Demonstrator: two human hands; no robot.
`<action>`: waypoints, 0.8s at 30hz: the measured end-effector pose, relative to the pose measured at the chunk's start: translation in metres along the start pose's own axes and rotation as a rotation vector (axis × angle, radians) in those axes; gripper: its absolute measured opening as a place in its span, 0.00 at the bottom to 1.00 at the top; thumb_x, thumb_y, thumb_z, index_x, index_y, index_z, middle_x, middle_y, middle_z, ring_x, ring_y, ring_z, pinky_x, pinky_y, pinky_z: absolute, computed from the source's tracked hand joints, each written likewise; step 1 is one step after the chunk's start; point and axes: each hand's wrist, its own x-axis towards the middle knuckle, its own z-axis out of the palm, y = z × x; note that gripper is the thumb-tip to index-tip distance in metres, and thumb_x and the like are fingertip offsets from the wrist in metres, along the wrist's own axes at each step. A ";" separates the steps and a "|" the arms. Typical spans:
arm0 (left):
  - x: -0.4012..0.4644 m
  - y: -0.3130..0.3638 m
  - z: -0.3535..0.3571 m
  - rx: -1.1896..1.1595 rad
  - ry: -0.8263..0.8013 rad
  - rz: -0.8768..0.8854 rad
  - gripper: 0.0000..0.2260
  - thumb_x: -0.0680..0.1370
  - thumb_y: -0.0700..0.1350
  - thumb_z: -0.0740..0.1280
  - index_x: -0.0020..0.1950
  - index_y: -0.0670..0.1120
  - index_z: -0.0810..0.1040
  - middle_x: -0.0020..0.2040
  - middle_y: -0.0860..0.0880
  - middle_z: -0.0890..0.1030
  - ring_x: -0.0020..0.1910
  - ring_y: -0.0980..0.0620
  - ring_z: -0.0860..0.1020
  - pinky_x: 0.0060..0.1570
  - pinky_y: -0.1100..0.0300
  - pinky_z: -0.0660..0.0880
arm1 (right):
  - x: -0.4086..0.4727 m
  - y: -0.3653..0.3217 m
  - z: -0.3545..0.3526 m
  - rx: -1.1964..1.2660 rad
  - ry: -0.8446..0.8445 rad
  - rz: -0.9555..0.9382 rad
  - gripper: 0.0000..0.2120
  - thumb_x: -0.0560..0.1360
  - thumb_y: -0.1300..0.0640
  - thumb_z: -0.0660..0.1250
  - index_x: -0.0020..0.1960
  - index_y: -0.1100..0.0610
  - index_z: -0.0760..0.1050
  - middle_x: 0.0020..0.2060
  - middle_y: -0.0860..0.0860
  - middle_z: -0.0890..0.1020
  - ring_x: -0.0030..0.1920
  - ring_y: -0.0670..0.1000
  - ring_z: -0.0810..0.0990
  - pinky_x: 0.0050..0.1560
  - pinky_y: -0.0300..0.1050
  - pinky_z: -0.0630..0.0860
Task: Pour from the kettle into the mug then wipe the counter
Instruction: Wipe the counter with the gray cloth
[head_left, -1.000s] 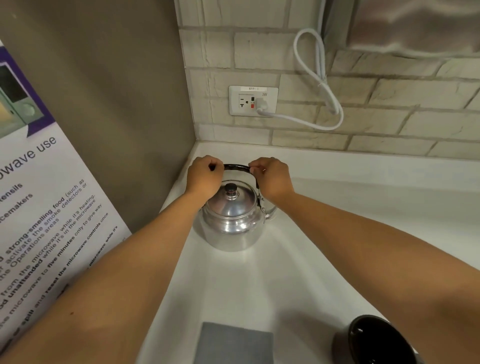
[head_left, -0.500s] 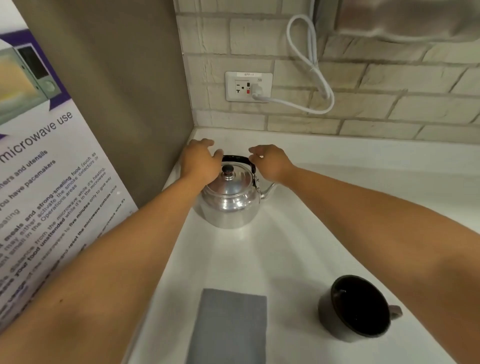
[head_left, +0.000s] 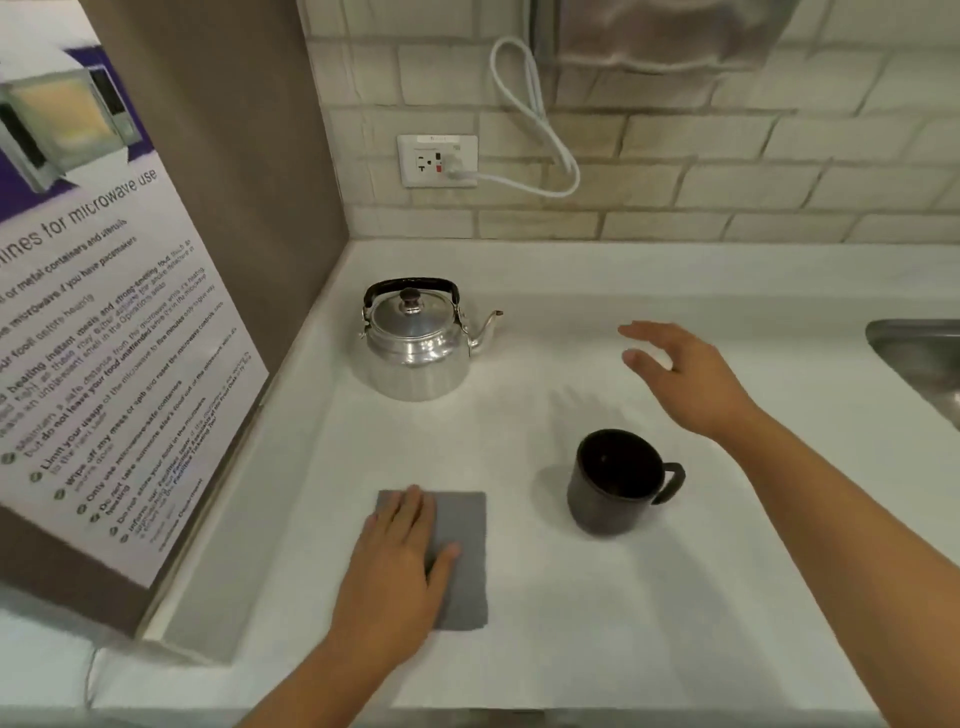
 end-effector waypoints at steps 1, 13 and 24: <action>-0.004 0.002 0.007 0.045 -0.017 0.002 0.31 0.79 0.62 0.43 0.79 0.48 0.46 0.79 0.51 0.47 0.76 0.56 0.41 0.73 0.59 0.37 | -0.016 0.017 -0.006 0.002 0.004 0.051 0.17 0.78 0.51 0.61 0.66 0.49 0.73 0.69 0.49 0.72 0.67 0.50 0.71 0.59 0.39 0.63; 0.093 0.064 0.028 0.250 -0.142 -0.066 0.30 0.78 0.65 0.41 0.78 0.57 0.39 0.79 0.40 0.39 0.76 0.38 0.39 0.73 0.43 0.36 | -0.173 0.120 0.028 -0.389 -0.231 0.092 0.30 0.79 0.41 0.46 0.77 0.53 0.46 0.78 0.50 0.49 0.77 0.53 0.43 0.74 0.49 0.40; -0.021 0.053 0.027 0.266 -0.016 -0.281 0.29 0.79 0.64 0.41 0.78 0.56 0.42 0.80 0.44 0.45 0.77 0.41 0.43 0.73 0.42 0.42 | -0.176 0.126 0.030 -0.418 -0.234 0.062 0.29 0.80 0.43 0.44 0.77 0.55 0.47 0.78 0.52 0.49 0.77 0.55 0.43 0.75 0.51 0.41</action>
